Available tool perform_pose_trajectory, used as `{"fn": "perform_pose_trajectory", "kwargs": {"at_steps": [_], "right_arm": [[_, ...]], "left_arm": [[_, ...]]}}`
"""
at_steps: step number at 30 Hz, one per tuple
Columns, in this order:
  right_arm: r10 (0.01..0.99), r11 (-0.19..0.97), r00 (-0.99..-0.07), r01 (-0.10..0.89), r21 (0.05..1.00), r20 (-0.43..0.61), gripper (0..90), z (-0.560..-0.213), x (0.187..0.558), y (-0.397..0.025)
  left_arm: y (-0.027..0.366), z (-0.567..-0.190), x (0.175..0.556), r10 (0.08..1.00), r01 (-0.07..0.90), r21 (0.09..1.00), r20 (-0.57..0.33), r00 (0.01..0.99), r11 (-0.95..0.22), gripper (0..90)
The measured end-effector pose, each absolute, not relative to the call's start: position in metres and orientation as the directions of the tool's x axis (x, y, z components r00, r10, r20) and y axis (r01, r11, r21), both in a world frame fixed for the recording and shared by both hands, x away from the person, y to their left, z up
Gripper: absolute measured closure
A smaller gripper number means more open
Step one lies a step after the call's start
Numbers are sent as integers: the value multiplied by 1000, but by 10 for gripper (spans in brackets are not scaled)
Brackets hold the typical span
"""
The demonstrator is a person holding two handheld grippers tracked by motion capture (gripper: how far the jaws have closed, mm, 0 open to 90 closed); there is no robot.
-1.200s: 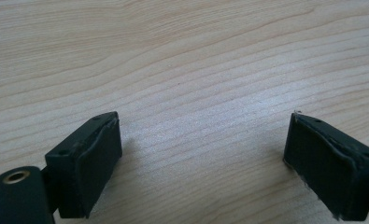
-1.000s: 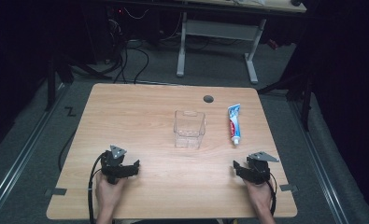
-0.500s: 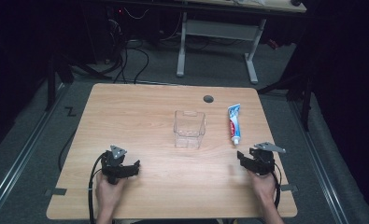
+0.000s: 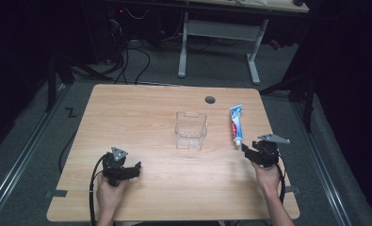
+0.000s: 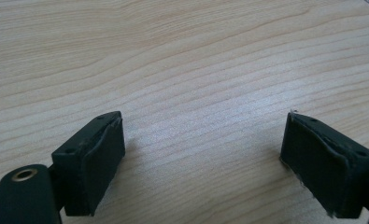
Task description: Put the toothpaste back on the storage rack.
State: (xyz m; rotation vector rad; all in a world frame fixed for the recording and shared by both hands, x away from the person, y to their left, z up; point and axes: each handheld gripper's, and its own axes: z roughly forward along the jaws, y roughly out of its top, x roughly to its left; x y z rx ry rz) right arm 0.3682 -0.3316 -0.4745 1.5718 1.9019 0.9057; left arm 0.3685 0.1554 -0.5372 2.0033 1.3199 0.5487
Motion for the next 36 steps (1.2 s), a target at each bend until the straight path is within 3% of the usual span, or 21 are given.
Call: {"fn": "perform_pose_trajectory", "kwargs": {"at_steps": [20, 36], "right_arm": [[974, 118, -224, 665, 737, 46, 489, -461, 410, -327], [977, 161, -214, 701, 695, -10, 491, -458, 448, -312]], "left_arm": [[155, -537, 368, 917, 635, 726, -16, 398, -263, 147], [155, -537, 368, 918, 635, 727, -16, 396, -261, 150]]}}
